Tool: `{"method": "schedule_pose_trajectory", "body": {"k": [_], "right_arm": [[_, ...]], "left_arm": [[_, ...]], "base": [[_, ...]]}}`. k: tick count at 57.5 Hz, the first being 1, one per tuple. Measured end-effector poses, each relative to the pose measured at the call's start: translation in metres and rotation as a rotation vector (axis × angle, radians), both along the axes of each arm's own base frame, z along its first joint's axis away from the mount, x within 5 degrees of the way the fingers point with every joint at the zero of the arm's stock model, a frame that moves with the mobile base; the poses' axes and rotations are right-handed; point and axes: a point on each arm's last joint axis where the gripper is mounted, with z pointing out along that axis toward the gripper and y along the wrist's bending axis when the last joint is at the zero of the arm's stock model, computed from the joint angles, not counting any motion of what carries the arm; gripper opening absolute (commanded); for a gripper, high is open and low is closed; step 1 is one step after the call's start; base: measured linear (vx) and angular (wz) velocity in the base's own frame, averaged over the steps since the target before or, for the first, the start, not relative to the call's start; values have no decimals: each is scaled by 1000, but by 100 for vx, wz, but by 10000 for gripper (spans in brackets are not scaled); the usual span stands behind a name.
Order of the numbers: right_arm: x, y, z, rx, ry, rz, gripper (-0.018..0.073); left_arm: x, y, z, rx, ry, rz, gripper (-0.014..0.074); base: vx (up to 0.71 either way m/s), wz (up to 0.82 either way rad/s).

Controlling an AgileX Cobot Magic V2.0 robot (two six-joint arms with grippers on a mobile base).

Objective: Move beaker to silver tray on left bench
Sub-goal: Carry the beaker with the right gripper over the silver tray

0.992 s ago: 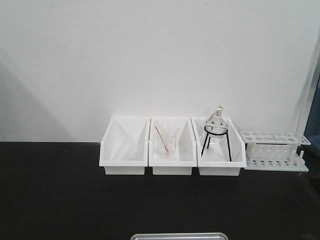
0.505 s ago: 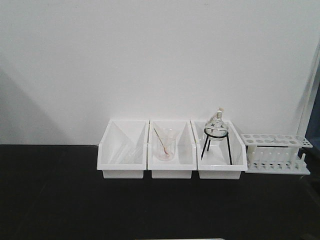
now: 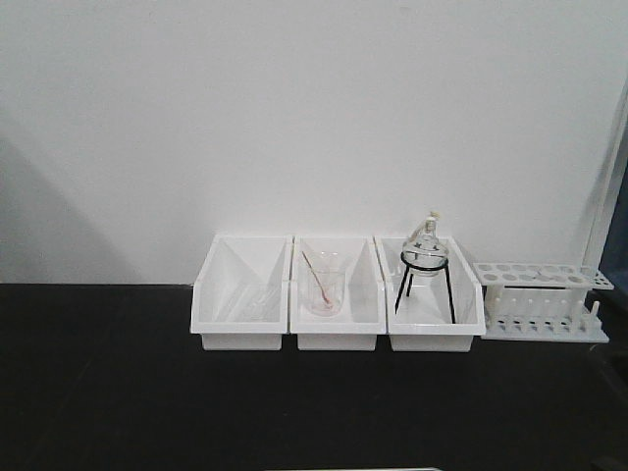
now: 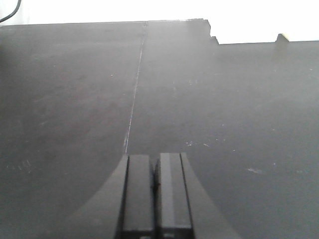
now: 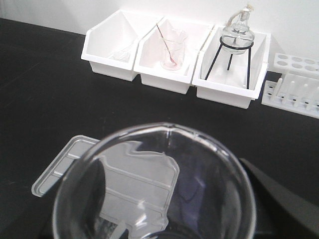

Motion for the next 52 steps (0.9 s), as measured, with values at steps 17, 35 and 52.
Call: {"method": "schedule_pose_trajectory", "body": {"k": [17, 35, 52], "right_arm": [[3, 1, 5, -18, -75, 10, -8], [50, 31, -19, -200, -77, 76, -4], [61, 87, -99, 53, -235, 476, -3]], "left_arm": [[0, 0, 0, 0, 0, 0, 1], [0, 0, 0, 0, 0, 0, 1], [0, 0, 0, 0, 0, 0, 1]], "base": [[0, 0], [0, 0], [0, 0]]}}
